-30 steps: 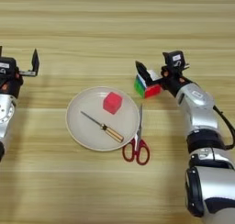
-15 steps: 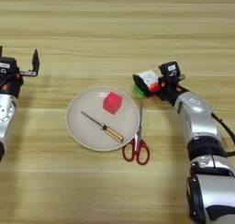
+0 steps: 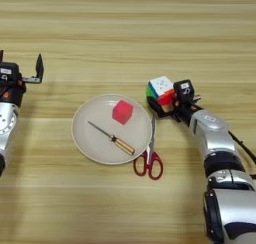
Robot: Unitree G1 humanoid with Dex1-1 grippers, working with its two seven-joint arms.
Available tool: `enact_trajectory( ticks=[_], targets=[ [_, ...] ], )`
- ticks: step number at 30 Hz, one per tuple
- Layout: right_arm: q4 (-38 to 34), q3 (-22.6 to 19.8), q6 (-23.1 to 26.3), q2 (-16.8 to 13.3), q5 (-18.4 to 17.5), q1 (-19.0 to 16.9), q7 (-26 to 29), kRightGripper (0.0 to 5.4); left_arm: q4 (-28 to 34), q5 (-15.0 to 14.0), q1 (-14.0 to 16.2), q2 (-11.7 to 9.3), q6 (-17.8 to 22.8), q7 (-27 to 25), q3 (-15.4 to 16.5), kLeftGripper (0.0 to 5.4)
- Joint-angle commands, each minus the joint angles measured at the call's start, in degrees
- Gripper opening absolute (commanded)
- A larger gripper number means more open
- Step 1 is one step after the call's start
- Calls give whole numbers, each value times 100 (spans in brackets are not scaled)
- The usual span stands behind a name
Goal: Move the objects on the table
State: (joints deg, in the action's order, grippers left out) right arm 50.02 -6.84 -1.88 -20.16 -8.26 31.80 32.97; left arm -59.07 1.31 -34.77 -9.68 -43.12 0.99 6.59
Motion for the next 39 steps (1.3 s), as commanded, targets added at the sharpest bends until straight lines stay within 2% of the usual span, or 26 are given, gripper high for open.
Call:
enact_trajectory(
  ticks=[1, 16, 31, 36, 39],
  targets=[
    [76, -13, -92, -25, 29, 171, -10, 491, 1, 32, -76, 18, 33, 29, -17, 540],
    [89, -42, -391, -25, 27, 240, -86, 331, 3, 39, -75, 20, 39, 25, -27, 540],
    [78, -69, -437, -40, -30, 283, 3, 331, -13, 43, -94, 25, 54, 35, -32, 540],
    [-350, -88, -453, -47, -121, 243, 150, 331, -22, 46, -105, 28, 62, 40, -33, 540],
    [-855, -54, -355, -43, -171, 147, 231, 331, -26, 49, -111, 31, 66, 45, -34, 540]
  ],
)
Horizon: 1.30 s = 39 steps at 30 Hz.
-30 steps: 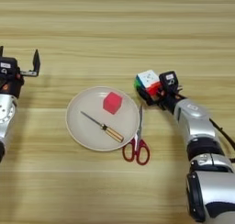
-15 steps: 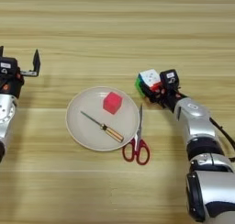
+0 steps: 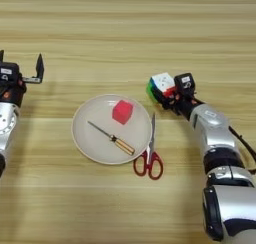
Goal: Move the objects on the table
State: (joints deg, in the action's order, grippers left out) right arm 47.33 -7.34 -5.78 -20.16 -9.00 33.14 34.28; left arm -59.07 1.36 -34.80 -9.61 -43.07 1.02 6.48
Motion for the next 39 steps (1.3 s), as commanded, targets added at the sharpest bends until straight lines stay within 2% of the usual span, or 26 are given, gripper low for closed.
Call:
enact_trajectory(
  ticks=[1, 13, 20, 29, 37, 39],
  targets=[
    [-784, 16, 84, -40, -116, -33, 123, 331, -28, 44, -109, 24, 62, 41, -23, 540],
    [-3051, 334, 888, -42, -403, -711, 527, 331, -43, 61, -122, 31, 62, 48, -19, 540],
    [-4229, 598, 1331, -131, -720, -1105, 1048, 331, -27, 77, -115, 44, 57, 62, -26, 540],
    [-4806, 985, 1367, -320, -1051, -1366, 2028, 331, -21, 93, -115, 59, 58, 83, -31, 540],
    [-4686, 1308, 1179, -489, -942, -1464, 2537, 331, -22, 93, -115, 60, 54, 89, -35, 540],
    [-4672, 1372, 1153, -517, -917, -1471, 2606, 331, -7, 6, -98, 63, 41, -134, -41, 540]
  ],
)
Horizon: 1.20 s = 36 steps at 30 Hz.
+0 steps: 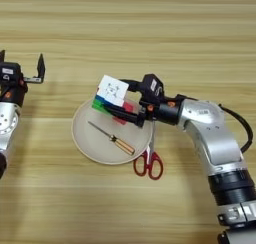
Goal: Move the objects on the table
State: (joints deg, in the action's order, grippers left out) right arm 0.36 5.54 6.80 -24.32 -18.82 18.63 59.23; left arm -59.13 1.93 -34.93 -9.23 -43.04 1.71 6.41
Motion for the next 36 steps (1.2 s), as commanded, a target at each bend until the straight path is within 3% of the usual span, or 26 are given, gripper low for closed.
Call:
enact_trajectory(
  ticks=[1, 5, 7, 9, 11, 15, 19, 23, 30, 36],
  targets=[
    [21, 114, -109, -105, 80, -18, 120, 331, 14, -116, -70, 27, 25, -336, -24, 540],
    [-29, 237, -85, -118, 181, 3, 111, 331, 666, -584, 285, -32, 16, -1723, -226, 540],
    [-84, 294, -67, -120, 222, -8, 103, 331, 1489, -968, 689, -235, 293, -2878, -540, 540],
    [-129, 358, -46, -125, 260, -20, 111, 331, 2485, -1585, 1104, -542, 932, -4068, -802, 540],
    [-180, 416, -25, -140, 286, -32, 118, 331, 3327, -2126, 1399, -866, 1676, -4879, -922, 540],
    [-276, 488, 20, -214, 319, -37, 158, 331, 4875, -2925, 2001, -1527, 2860, -6146, -1188, 540],
    [-346, 527, 46, -314, 335, -36, 212, 331, 5754, -3299, 2301, -1888, 3729, -6737, -1330, 540],
    [-424, 567, 75, -402, 333, -26, 240, 331, 6227, -3416, 2412, -2029, 4290, -7081, -1480, 540],
    [-667, 641, 146, -588, 302, -38, 406, 331, 6288, -3222, 2237, -1902, 4589, -7235, -1710, 540],
    [-844, 660, 217, -759, 220, -84, 620, 331, 6192, -3127, 2145, -1767, 4580, -7224, -1766, 540]
  ],
)
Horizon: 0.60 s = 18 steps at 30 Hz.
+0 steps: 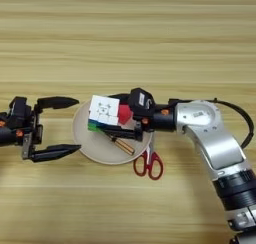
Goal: Move the objects on the table
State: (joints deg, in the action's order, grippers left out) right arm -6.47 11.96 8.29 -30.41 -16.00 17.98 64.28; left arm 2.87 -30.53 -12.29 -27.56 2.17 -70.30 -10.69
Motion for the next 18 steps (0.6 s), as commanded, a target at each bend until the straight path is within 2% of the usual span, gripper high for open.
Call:
enact_trajectory(
  ticks=[1, 18],
  targets=[
    [-168, 23, 64, -165, -51, -17, 125, 331, -16, 132, -122, 74, 53, -23, -58, 540],
    [-432, -72, 110, -286, -236, -101, 275, 331, -217, 378, -139, 199, -74, -27, -19, 540]
  ],
)
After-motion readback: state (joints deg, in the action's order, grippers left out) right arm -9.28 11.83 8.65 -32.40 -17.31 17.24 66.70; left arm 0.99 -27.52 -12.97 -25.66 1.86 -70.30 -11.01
